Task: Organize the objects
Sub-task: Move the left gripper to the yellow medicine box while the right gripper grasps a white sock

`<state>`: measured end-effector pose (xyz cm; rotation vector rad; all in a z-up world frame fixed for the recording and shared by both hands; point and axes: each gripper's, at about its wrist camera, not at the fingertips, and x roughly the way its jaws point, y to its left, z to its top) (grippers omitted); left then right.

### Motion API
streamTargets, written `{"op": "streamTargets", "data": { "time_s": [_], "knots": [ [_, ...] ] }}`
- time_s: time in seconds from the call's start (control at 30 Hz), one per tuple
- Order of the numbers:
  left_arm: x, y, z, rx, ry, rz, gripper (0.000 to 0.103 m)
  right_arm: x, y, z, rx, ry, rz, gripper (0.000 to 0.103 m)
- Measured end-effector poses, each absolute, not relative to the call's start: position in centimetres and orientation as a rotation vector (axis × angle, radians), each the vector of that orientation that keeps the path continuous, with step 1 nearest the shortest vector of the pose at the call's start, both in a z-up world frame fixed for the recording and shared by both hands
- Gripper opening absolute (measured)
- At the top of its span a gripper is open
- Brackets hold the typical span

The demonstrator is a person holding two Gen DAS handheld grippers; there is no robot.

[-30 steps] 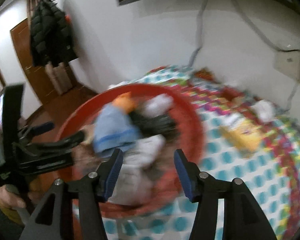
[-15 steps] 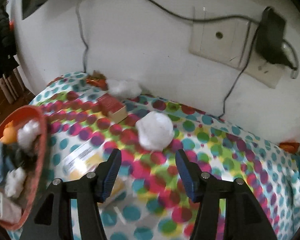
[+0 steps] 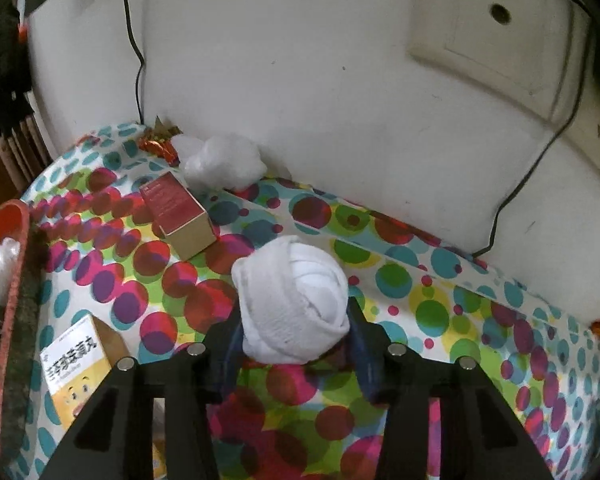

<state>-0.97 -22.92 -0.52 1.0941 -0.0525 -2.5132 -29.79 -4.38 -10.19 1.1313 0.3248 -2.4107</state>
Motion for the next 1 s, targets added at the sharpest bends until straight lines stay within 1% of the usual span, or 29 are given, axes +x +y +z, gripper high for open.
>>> {"op": "streamTargets", "data": {
  "time_s": [0.2, 0.23, 0.43, 0.53, 0.7, 0.87, 0.93, 1.0],
  "knots": [
    [-4.2, -18.0, -0.1, 1.15, -0.079, -2.604, 0.103, -26.9, -0.2, -9.4, 1.135, 0.23, -2.441, 0.045],
    [-4.7, -17.1, -0.1, 1.157, -0.078, -2.623, 0.103, -25.9, 0.3, -9.3, 1.184, 0.156, -2.589, 0.045],
    [-9.7, -12.0, -1.2, 1.301, 0.007, -2.634, 0.103, -19.2, 2.1, -8.9, 1.192, 0.141, -2.614, 0.045],
    [-12.8, -10.1, -1.7, 1.364, 0.101, -2.597, 0.103, -15.2, 3.2, -8.4, 1.176, 0.128, -2.636, 0.045],
    [-17.7, -8.6, -3.1, 1.423, 0.342, -2.48, 0.103, -11.6, 5.4, -8.8, 1.197, 0.056, -2.633, 0.045],
    [-20.2, -9.5, -5.6, 1.442, 0.576, -2.276, 0.102, -11.9, 6.8, -9.5, 1.23, -0.054, -2.576, 0.045],
    [-20.6, -10.2, -6.5, 1.427, 0.703, -2.203, 0.102, -12.0, 6.4, -9.6, 1.234, -0.046, -2.571, 0.046],
    [-21.0, -10.4, -7.0, 1.387, 0.765, -2.159, 0.102, -11.9, 6.1, -9.7, 1.232, -0.026, -2.566, 0.046]
  ]
}}
